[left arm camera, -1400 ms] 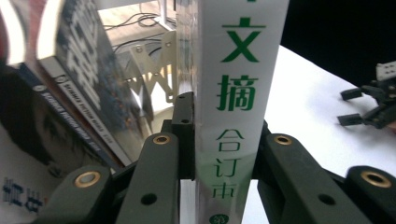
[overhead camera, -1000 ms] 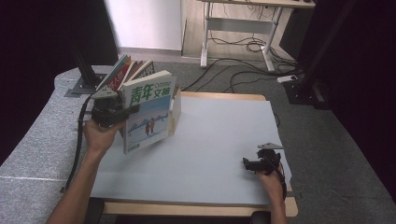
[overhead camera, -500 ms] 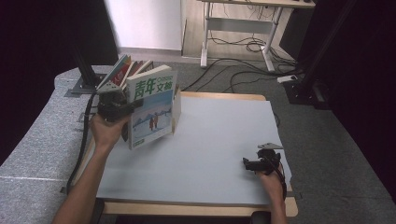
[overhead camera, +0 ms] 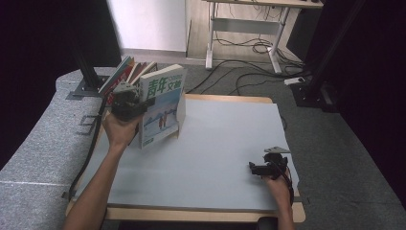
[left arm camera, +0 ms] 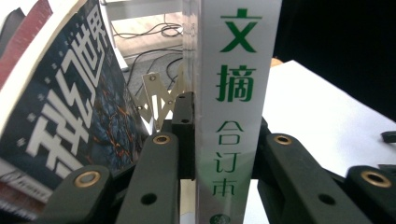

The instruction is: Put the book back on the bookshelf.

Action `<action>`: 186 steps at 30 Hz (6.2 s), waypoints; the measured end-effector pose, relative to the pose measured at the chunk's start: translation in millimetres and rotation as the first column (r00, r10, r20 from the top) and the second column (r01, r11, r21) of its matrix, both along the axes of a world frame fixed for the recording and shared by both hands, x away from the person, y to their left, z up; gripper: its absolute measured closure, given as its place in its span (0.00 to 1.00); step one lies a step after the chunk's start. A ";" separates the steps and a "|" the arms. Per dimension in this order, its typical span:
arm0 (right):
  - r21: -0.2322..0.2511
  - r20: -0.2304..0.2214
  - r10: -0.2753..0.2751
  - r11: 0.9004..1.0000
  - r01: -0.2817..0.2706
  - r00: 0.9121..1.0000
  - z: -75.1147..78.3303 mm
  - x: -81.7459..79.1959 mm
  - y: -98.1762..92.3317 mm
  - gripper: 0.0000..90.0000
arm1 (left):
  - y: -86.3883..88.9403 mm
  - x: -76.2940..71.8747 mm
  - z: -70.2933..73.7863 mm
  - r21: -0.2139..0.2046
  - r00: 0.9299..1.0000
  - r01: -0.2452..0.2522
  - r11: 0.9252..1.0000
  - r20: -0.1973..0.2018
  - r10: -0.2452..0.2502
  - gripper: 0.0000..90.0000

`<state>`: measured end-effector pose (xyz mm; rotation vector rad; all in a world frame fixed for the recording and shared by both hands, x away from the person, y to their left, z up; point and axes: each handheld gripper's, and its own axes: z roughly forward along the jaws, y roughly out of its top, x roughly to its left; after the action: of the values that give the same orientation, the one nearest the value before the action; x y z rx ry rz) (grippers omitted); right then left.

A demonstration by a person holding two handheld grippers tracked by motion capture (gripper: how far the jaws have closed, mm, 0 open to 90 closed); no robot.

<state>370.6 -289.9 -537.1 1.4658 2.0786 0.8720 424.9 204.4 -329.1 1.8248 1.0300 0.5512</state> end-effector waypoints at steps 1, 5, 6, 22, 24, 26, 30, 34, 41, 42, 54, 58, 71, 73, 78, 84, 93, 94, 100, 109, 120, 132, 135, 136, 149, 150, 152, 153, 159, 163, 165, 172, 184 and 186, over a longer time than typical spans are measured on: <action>-0.001 0.001 0.001 1.000 -0.001 1.000 0.0 0.0 -0.1 0.00 | -0.5 1.2 -0.4 0.001 1.000 -0.003 1.000 -0.001 0.003 0.83; -0.001 0.002 0.001 1.000 -0.001 1.000 -0.1 0.0 -0.1 0.00 | -2.6 6.0 -2.1 0.003 1.000 -0.022 1.000 0.003 0.022 0.83; -0.001 0.001 0.001 1.000 -0.001 1.000 -0.1 0.0 0.0 0.00 | -2.9 6.9 -2.5 0.001 1.000 -0.029 1.000 0.008 0.029 0.83; -0.001 0.002 -0.001 1.000 0.001 1.000 -0.1 -0.1 0.0 0.00 | -11.0 24.9 -19.4 -0.027 0.996 -0.086 0.996 0.035 0.087 0.83; -0.001 0.002 -0.001 1.000 0.001 1.000 -0.1 -0.1 0.0 0.00 | -13.9 26.9 -22.1 -0.031 0.995 -0.089 0.996 0.043 0.090 0.83; -0.001 0.003 -0.001 1.000 0.001 1.000 -0.2 -0.1 0.0 0.00 | -17.2 27.9 -26.1 -0.033 0.994 -0.090 0.995 0.062 0.092 0.83; -0.001 0.003 -0.001 1.000 0.001 1.000 -0.2 -0.1 0.0 0.00 | -21.4 28.4 -33.4 -0.037 0.994 -0.076 0.996 0.070 0.078 0.83; -0.001 0.002 0.000 1.000 0.000 1.000 -0.1 -0.1 -0.1 0.00 | -19.8 26.2 -39.1 -0.039 0.996 -0.055 0.998 0.070 0.058 0.82; -0.001 0.002 -0.001 1.000 0.001 1.000 -0.1 -0.1 0.0 0.00 | -16.1 23.1 -37.6 -0.006 0.999 -0.013 1.000 0.041 0.013 0.82; -0.001 0.002 -0.001 1.000 0.001 1.000 -0.1 -0.2 0.1 0.00 | -16.0 22.4 -37.4 -0.003 0.999 -0.002 1.000 0.034 0.002 0.82; -0.001 0.002 -0.001 1.000 0.001 1.000 -0.2 -0.2 0.1 0.00 | -7.3 10.9 -40.3 0.048 0.998 0.060 0.997 -0.033 -0.059 0.81; -0.001 0.002 -0.001 1.000 0.001 1.000 -0.2 -0.3 0.2 0.00 | -5.0 10.1 -39.1 0.072 0.998 0.043 0.996 -0.043 -0.040 0.81; 0.000 0.001 -0.002 1.000 0.002 1.000 -0.1 -0.3 0.3 0.00 | -1.5 8.6 -26.7 0.092 0.999 0.026 0.995 -0.042 -0.022 0.78; 0.000 0.001 -0.002 1.000 0.002 1.000 -0.1 -0.3 0.3 0.00 | -0.6 7.3 -22.6 0.083 0.999 0.025 0.996 -0.029 -0.023 0.77; 0.000 0.002 -0.003 1.000 0.003 1.000 -0.2 -0.3 0.4 0.00 | -4.4 3.9 -8.0 0.101 0.999 0.032 0.994 -0.025 -0.030 0.78; 0.000 0.002 -0.003 1.000 0.003 1.000 -0.2 -0.4 0.4 0.00 | -9.3 3.5 -5.7 0.101 0.999 0.025 0.995 -0.043 -0.021 0.81; 0.000 0.002 -0.003 1.000 0.003 1.000 -0.2 -0.4 0.3 0.00 | -8.4 11.0 -3.0 0.055 0.998 0.009 0.998 -0.059 -0.005 0.82; 0.000 0.002 -0.003 1.000 0.003 1.000 -0.2 -0.4 0.3 0.00 | -9.2 12.3 -2.3 0.052 0.998 0.008 0.999 -0.060 -0.005 0.82; 0.000 0.002 -0.003 1.000 0.003 1.000 -0.2 -0.3 0.3 0.00 | -19.6 17.3 1.7 0.066 0.999 -0.005 0.998 -0.044 0.008 0.82; 0.001 0.002 -0.003 1.000 0.003 1.000 -0.2 -0.3 0.2 0.00 | -21.6 27.3 5.1 0.018 0.998 -0.060 0.998 -0.011 0.060 0.82; 0.000 0.002 -0.004 1.000 0.004 1.000 -0.2 -0.3 0.3 0.00 | -35.2 33.5 0.4 0.056 0.987 -0.155 0.986 0.045 0.152 0.82; 0.000 0.001 -0.003 1.000 0.003 1.000 -0.2 -0.3 0.2 0.00 | -59.7 35.6 -10.5 0.051 0.984 -0.166 0.985 0.072 0.162 0.82; 0.000 0.001 -0.003 1.000 0.003 1.000 -0.2 -0.2 0.2 0.00 | -61.6 34.5 -11.8 0.046 0.985 -0.160 0.986 0.078 0.156 0.82; 0.000 0.001 -0.003 1.000 0.003 1.000 -0.2 -0.2 0.2 0.00 | -62.3 33.8 -12.3 0.046 0.985 -0.157 0.987 0.080 0.153 0.82; 0.000 0.001 -0.003 1.000 0.003 1.000 -0.2 -0.3 0.2 0.00 | -70.9 24.9 -10.5 0.056 0.995 -0.050 0.997 0.090 0.045 0.71; 0.000 0.001 -0.003 1.000 0.003 1.000 -0.2 -0.3 0.2 0.00 | -72.4 24.1 -8.3 0.067 0.995 -0.045 0.997 0.093 0.039 0.69; 0.000 0.001 -0.003 1.000 0.003 1.000 -0.2 -0.3 0.2 0.00 | -75.4 21.5 -4.0 0.089 0.995 -0.032 0.996 0.097 0.023 0.66; 0.000 0.001 -0.003 1.000 0.003 1.000 -0.2 -0.3 0.2 0.00 | -76.3 20.7 -3.3 0.090 0.995 -0.028 0.996 0.099 0.019 0.64; 0.000 0.001 -0.003 1.000 0.003 1.000 -0.2 -0.3 0.2 0.00 | -77.8 19.2 -4.4 0.101 0.997 0.002 0.995 0.079 -0.010 0.56; 0.000 0.001 -0.003 1.000 0.003 1.000 -0.2 -0.2 0.2 0.00 | -78.4 18.7 -6.0 0.100 0.997 0.023 0.995 0.069 -0.030 0.50; 0.000 0.001 -0.003 1.000 0.003 1.000 -0.2 -0.3 0.2 0.00 | -78.8 18.7 -6.5 0.100 0.997 0.030 0.995 0.064 -0.037 0.45; 0.000 0.001 -0.003 1.000 0.003 1.000 -0.2 -0.3 0.2 0.00 | -81.2 18.3 -10.2 0.107 0.994 0.100 0.989 0.030 -0.104 0.26; 0.000 0.001 -0.003 1.000 0.003 1.000 -0.2 -0.3 0.2 0.00 | -81.7 9.5 -12.1 0.114 0.991 0.131 0.985 0.010 -0.133 0.14; 0.000 0.001 -0.003 1.000 0.003 1.000 -0.2 -0.4 0.2 0.00 | -79.8 8.2 -12.5 0.105 0.990 0.138 0.985 0.006 -0.139 0.14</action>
<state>370.2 -289.8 -537.3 1.4671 2.0752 0.8717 433.0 124.6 -341.7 1.9655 0.8715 0.5405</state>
